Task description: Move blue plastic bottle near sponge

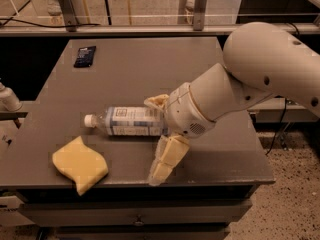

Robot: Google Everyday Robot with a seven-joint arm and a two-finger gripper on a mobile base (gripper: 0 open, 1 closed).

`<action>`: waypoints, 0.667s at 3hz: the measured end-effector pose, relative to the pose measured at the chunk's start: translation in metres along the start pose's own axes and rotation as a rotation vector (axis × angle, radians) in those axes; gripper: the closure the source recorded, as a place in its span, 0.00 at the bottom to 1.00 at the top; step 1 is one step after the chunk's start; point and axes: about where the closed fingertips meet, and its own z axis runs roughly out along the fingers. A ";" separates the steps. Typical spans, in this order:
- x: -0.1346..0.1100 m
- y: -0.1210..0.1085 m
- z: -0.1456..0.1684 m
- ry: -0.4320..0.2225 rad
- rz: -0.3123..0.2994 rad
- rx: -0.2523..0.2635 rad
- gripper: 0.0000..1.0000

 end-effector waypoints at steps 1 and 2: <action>-0.010 0.010 -0.013 0.004 -0.006 -0.007 0.00; -0.018 0.021 -0.018 0.007 -0.010 -0.029 0.00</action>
Offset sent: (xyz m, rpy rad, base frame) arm -0.0353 -0.0027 0.0316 -0.0135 0.0331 0.0404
